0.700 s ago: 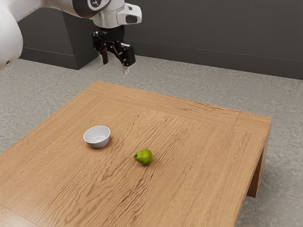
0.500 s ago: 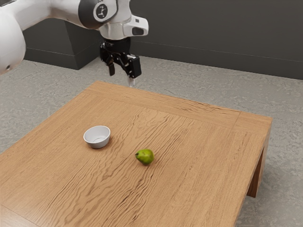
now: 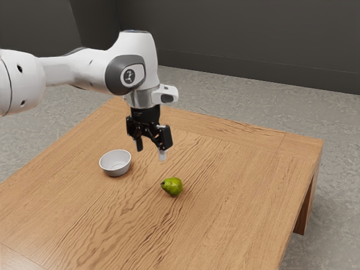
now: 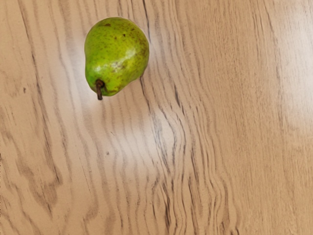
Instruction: Place the pear in the bowl.
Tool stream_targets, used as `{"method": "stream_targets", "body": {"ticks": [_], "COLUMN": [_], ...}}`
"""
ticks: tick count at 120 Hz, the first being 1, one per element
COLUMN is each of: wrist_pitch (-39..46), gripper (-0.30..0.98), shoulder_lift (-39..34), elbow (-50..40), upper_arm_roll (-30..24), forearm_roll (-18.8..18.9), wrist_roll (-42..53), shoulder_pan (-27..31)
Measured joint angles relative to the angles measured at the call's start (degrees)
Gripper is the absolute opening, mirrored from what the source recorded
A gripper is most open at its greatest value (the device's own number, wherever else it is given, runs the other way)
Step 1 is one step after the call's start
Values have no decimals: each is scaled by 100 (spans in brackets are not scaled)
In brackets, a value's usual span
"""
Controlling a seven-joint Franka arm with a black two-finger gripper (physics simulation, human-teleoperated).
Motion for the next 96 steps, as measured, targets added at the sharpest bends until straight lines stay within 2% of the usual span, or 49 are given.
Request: {"method": "stream_targets", "body": {"ticks": [23, 43, 71, 96], "wrist_pitch": [705, 1165, 1580, 1791], "gripper": [69, 68, 60, 57], "shoulder_lift": [366, 842, 1367, 1581], "elbow": [-511, -473, -289, -224], "upper_arm_roll": [37, 35, 8, 6], "forearm_roll": [-447, -680, -1074, -1281], "wrist_roll": [223, 462, 787, 1068], "shoulder_pan": [35, 186, 241, 323]}}
